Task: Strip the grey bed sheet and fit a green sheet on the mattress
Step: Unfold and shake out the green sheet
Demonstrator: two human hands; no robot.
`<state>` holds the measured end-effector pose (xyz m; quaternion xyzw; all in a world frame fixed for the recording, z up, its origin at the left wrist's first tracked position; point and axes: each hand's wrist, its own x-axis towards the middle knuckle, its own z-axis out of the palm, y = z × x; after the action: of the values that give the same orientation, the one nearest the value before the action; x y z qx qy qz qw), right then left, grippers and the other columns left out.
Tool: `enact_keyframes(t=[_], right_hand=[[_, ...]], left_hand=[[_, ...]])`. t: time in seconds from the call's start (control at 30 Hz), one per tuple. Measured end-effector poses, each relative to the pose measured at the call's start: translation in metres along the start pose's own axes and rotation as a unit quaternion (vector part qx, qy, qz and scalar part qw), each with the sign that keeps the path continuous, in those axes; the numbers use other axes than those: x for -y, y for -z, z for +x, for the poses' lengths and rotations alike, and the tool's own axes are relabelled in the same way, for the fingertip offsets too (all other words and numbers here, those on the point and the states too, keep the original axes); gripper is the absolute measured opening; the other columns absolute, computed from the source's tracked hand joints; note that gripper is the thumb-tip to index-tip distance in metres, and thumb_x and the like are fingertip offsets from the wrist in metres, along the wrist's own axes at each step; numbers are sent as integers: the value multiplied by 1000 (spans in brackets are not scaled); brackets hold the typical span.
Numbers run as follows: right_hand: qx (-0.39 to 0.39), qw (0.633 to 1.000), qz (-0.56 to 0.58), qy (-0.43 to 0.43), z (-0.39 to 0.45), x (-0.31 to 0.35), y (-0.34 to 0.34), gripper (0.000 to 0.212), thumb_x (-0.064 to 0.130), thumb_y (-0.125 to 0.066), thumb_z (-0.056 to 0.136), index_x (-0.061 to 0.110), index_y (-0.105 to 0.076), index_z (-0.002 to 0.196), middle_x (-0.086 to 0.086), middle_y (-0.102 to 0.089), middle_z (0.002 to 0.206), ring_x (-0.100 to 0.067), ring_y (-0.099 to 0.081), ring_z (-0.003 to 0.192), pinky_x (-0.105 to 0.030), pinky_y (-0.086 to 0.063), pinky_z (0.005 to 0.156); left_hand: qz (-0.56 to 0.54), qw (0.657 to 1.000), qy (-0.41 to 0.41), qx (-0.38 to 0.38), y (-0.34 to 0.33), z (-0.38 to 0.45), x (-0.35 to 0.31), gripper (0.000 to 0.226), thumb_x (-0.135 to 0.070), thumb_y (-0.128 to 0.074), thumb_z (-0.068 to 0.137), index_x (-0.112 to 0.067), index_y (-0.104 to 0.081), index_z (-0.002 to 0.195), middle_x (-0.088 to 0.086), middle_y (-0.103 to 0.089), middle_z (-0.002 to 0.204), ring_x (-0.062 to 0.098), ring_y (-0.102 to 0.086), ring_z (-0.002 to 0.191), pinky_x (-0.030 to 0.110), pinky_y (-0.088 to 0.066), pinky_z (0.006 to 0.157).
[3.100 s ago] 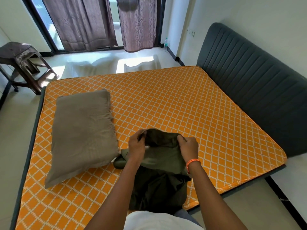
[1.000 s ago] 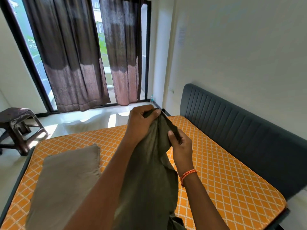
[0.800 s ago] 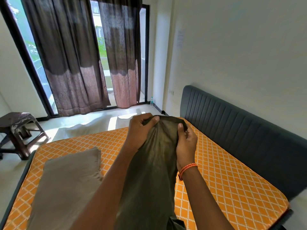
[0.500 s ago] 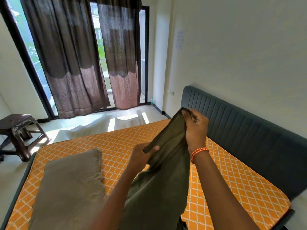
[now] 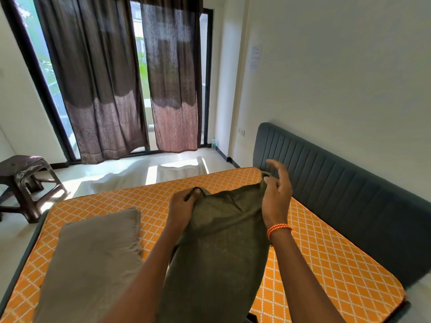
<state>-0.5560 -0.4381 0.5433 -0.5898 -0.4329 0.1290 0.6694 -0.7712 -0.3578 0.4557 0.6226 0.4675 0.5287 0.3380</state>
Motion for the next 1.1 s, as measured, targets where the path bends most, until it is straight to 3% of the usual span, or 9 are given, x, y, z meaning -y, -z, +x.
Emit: enact_keyframes(t=[0.13, 0.27, 0.4, 0.57, 0.67, 0.77, 0.87, 0.97, 1.1], right_hand=[[146, 988, 43, -8, 6, 11, -7, 42, 41, -44, 109, 23, -81, 106, 8, -76, 100, -5, -68, 97, -31, -54, 90], [279, 951, -106, 81, -2, 14, -21, 43, 67, -58, 93, 35, -76, 115, 18, -74, 110, -1, -65, 101, -23, -52, 90], [208, 942, -235, 123, 1, 11, -32, 31, 41, -54, 106, 23, -77, 115, 2, -75, 108, -15, -65, 97, -31, -55, 89], [155, 946, -206, 194, 2, 23, -31, 28, 32, -53, 108, 15, -74, 103, -4, -70, 96, -15, -59, 88, -28, -47, 78], [88, 952, -162, 245, 11, 34, -25, 23, 27, -57, 106, 12, -74, 104, -7, -70, 98, -21, -63, 90, -32, -53, 78], [46, 947, -149, 281, 14, 44, -20, 25, 26, -59, 101, 8, -75, 107, -12, -73, 101, -27, -68, 92, -25, -49, 81], [12, 946, -136, 295, 18, 50, -18, 22, 21, -61, 100, 6, -75, 107, -13, -74, 101, -27, -68, 90, -23, -48, 82], [-36, 946, -107, 303, 30, 53, -9, 13, 14, -64, 102, 6, -74, 105, -11, -72, 98, -24, -67, 89, -32, -57, 79], [-67, 948, -99, 296, 34, 56, -5, 21, 22, -60, 103, 6, -74, 104, -10, -72, 96, -17, -63, 88, -27, -54, 79]], left_hand=[[99, 991, -80, 28, 1, 17, -37, 20, -34, -66, 100, -28, -79, 86, -12, -73, 75, 3, -66, 73, 37, -54, 73], [169, 975, -122, 72, -7, 18, -82, 29, -54, -51, 91, -38, -72, 79, -10, -72, 74, 10, -67, 73, 37, -57, 74], [172, 970, -158, 69, -15, 17, -80, 29, -49, -51, 97, -36, -67, 76, -12, -66, 72, 11, -65, 73, 43, -57, 76], [21, 985, -168, 35, -21, 6, -60, 18, -27, -65, 104, -28, -79, 116, -18, -77, 103, -1, -72, 99, 23, -58, 89], [-32, 991, -126, 25, -20, 4, -58, 23, -17, -66, 103, -36, -78, 105, -24, -77, 93, -4, -72, 93, 22, -58, 86], [-54, 995, -72, 32, -15, 9, -50, 30, -15, -63, 104, -40, -79, 100, -21, -78, 91, 1, -73, 90, 25, -59, 83], [-21, 998, -24, 50, -13, 21, -25, 28, -14, -66, 97, -35, -84, 98, -11, -80, 95, 14, -75, 96, 44, -63, 87], [85, 996, 25, 18, -4, 30, -1, 42, 0, -60, 84, -33, -84, 92, -12, -79, 91, 11, -72, 94, 38, -59, 83], [144, 987, 62, -21, 7, 26, 22, 39, -2, -60, 74, -30, -82, 89, -5, -77, 94, 19, -67, 94, 34, -50, 77]])
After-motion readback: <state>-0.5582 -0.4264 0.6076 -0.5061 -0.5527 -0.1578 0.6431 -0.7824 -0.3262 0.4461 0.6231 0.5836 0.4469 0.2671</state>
